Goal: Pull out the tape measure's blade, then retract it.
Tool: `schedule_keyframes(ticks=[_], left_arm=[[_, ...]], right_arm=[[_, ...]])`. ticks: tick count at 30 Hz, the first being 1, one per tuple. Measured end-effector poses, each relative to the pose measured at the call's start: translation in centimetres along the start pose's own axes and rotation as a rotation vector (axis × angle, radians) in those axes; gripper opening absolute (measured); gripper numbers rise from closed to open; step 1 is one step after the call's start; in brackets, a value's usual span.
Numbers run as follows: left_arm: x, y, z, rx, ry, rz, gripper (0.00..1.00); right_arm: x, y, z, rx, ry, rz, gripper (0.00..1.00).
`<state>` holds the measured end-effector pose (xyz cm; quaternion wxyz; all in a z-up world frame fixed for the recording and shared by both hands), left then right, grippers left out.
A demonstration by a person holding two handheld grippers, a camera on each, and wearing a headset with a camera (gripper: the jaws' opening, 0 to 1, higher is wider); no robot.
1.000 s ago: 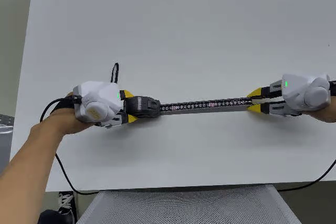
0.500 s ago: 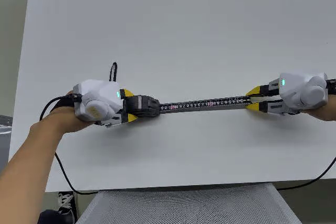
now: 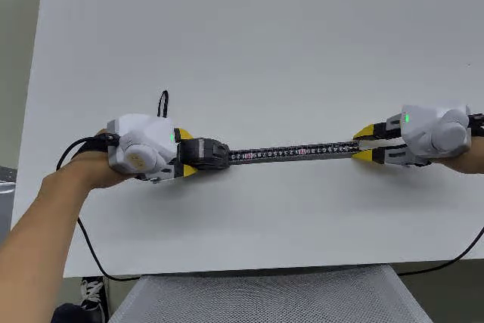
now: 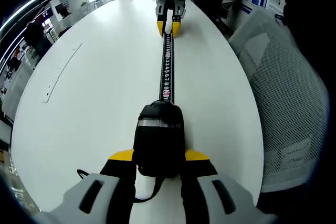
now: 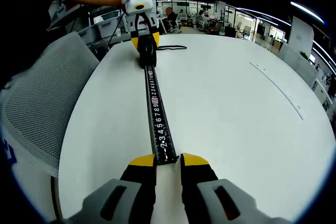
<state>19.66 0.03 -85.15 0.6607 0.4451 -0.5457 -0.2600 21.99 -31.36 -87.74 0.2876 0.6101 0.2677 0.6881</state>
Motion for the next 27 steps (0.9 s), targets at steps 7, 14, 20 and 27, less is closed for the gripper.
schedule_keyframes(ticks=[7, 14, 20, 27], left_arm=[[0.0, 0.2, 0.1, 0.0, 0.008, 0.007, 0.29], [-0.1, 0.8, 0.0, 0.012, 0.04, 0.024, 0.28], [-0.4, 1.6, 0.0, 0.035, 0.104, 0.054, 0.3], [-0.7, 2.4, 0.1, 0.105, 0.242, 0.104, 0.42]], right_arm=[[0.1, 0.2, -0.1, -0.005, -0.009, 0.004, 0.19], [0.2, 0.5, -0.4, -0.011, -0.018, 0.001, 0.22], [0.4, 0.9, -0.6, -0.031, -0.032, 0.002, 0.27], [0.8, 1.7, -0.9, -0.075, -0.068, 0.005, 0.35]])
Point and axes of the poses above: the centre of the closed fingertips' face, and the gripper's own axes: y roughly backward along the fingers, z roughly to its right, x roughly out of its top, the point moved 4 cm from there along y, roughly backward along the fingers, and after that the axes turned 11 degrees about y, right-handed, at the moved point
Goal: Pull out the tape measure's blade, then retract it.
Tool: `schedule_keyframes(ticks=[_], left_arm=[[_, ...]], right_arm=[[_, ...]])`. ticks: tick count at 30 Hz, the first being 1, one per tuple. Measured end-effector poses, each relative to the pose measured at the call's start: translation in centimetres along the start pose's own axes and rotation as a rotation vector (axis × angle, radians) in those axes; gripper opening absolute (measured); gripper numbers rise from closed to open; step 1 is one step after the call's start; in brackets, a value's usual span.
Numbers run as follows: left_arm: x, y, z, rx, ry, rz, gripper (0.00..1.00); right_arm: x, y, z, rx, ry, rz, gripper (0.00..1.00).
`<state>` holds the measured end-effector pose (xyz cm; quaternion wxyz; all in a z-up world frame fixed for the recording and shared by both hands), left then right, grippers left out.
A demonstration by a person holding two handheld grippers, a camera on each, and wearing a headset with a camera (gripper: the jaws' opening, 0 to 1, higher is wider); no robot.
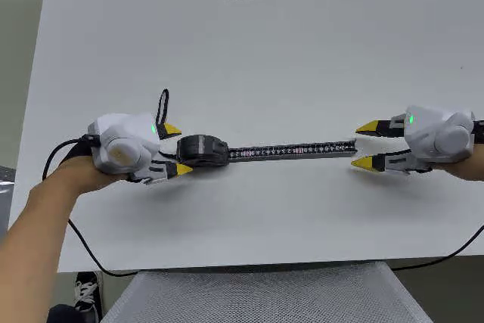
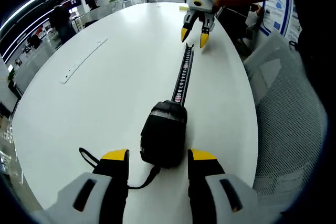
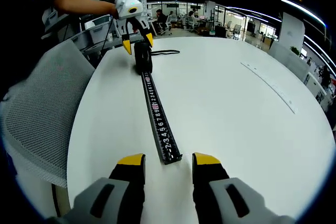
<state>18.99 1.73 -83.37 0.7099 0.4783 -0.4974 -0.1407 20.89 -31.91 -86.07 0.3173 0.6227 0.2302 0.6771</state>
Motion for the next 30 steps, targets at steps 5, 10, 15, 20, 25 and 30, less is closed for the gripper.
schedule_keyframes(ticks=[5, 10, 15, 20, 25, 30], left_arm=[[0.0, 0.7, 0.2, 0.035, 0.069, 0.053, 0.47], [-0.9, 1.4, 0.3, 0.062, 0.109, 0.049, 0.5], [-1.3, 2.3, 0.6, 0.101, 0.179, 0.078, 0.57], [-1.2, 3.1, 1.7, 0.12, 0.22, 0.106, 0.59], [-1.0, 3.7, 2.8, 0.141, 0.254, 0.135, 0.6], [-1.1, 4.2, 3.9, 0.174, 0.308, 0.174, 0.67]], right_arm=[[0.1, 0.4, -0.6, -0.027, -0.042, 0.003, 0.44], [0.3, 0.9, -1.0, -0.058, -0.078, 0.008, 0.49], [0.7, 1.5, -1.5, -0.093, -0.119, 0.018, 0.56], [1.3, 2.3, -2.2, -0.127, -0.139, 0.036, 0.62], [1.7, 2.8, -2.9, -0.164, -0.165, 0.037, 0.69], [1.9, 3.3, -3.6, -0.204, -0.195, 0.037, 0.75]])
Point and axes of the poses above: the centre of the closed fingertips' face, and the gripper's own axes: y roughly backward along the fingers, z roughly to its right, x roughly out of its top, the point moved 4 cm from there along y, roughly backward along the fingers, and after that the axes turned 11 degrees about y, right-handed, at the moved point
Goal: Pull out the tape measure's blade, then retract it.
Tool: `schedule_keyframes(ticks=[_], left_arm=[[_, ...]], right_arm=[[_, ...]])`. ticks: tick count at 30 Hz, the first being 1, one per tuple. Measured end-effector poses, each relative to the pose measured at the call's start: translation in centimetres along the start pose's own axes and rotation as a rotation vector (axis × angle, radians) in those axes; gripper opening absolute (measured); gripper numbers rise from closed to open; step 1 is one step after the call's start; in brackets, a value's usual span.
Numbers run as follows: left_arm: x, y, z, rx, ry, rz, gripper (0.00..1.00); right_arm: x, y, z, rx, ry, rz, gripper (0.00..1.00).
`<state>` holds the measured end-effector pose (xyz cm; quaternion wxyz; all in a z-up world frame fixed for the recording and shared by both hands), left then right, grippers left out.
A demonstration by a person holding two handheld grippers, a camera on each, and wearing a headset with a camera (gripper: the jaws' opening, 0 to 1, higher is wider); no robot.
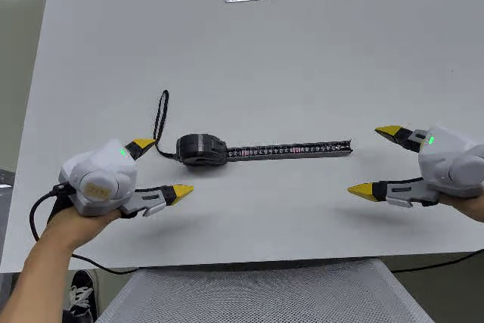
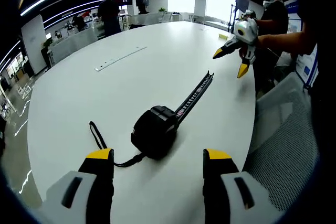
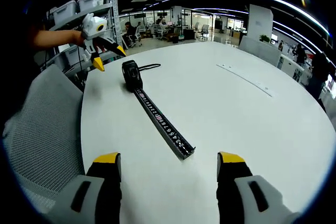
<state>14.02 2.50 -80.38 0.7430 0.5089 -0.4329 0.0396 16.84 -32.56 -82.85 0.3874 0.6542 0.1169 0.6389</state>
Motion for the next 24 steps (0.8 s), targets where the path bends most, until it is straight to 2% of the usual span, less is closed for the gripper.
schedule_keyframes(ticks=[7, 12, 21, 24], left_arm=[[-0.7, 1.0, 1.2, 0.024, 0.018, 0.023, 0.75], [-0.7, 1.3, 2.2, 0.043, 0.059, 0.053, 0.8], [-0.9, 1.6, 3.0, 0.089, 0.11, 0.07, 0.89], [-0.8, 1.8, 3.7, 0.097, 0.123, 0.073, 0.93]], right_arm=[[0.3, 0.9, -1.3, -0.046, -0.039, 0.002, 0.82], [0.5, 1.7, -2.1, -0.08, -0.07, 0.003, 0.87], [0.3, 2.1, -2.8, -0.116, -0.127, -0.002, 0.93], [0.6, 2.1, -3.2, -0.125, -0.137, -0.003, 0.94]])
Point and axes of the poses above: the centre of the closed fingertips' face, and the gripper's own axes: y roughly backward along the fingers, z roughly to its right, x roughly out of its top, the point moved 4 cm from there along y, roughly backward along the fingers, and after that the axes turned 11 degrees about y, right-handed, at the moved point
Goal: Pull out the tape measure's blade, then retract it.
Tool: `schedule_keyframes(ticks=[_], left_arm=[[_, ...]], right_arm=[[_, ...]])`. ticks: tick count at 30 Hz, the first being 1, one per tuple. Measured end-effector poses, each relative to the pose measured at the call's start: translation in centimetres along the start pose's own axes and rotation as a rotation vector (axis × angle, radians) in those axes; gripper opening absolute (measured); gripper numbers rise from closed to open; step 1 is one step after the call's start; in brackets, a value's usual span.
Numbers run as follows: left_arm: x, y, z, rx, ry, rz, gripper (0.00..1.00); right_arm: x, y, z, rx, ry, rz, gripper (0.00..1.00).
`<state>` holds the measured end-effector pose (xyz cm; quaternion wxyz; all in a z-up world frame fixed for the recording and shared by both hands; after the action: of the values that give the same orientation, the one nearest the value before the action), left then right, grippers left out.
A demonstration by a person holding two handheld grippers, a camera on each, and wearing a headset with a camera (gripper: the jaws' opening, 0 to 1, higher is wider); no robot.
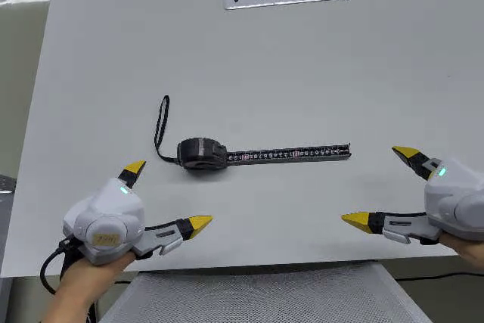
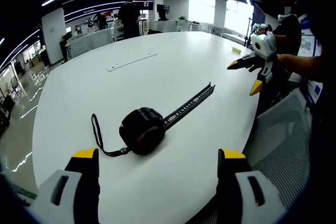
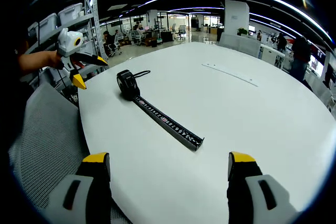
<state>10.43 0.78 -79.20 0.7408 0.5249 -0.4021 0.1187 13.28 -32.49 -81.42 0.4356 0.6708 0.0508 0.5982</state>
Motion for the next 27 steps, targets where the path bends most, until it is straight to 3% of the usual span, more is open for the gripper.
schedule_keyframes(ticks=[11, 18, 27], left_arm=[[-0.2, 0.3, 1.4, 0.04, 0.014, 0.021, 0.99], [0.7, 0.6, 1.4, 0.088, 0.092, 0.051, 0.99], [1.0, 0.7, 1.3, 0.136, 0.11, 0.067, 0.99]], right_arm=[[0.7, 0.2, -1.6, -0.022, -0.034, 0.014, 0.97], [1.0, 0.5, -1.8, -0.042, -0.048, 0.014, 0.98], [1.3, 0.5, -1.9, -0.05, -0.046, 0.009, 0.98]])
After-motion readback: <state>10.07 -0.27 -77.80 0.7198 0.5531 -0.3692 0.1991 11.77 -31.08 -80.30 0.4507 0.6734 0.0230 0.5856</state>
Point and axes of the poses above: the centre of the closed fingertips' face, and the gripper's own axes: y roughly backward along the fingers, z roughly to its right, x roughly out of its top, the point moved 4 cm from there along y, roughly backward along the fingers, and after that the axes turned 11 degrees about y, right-handed, at the moved point
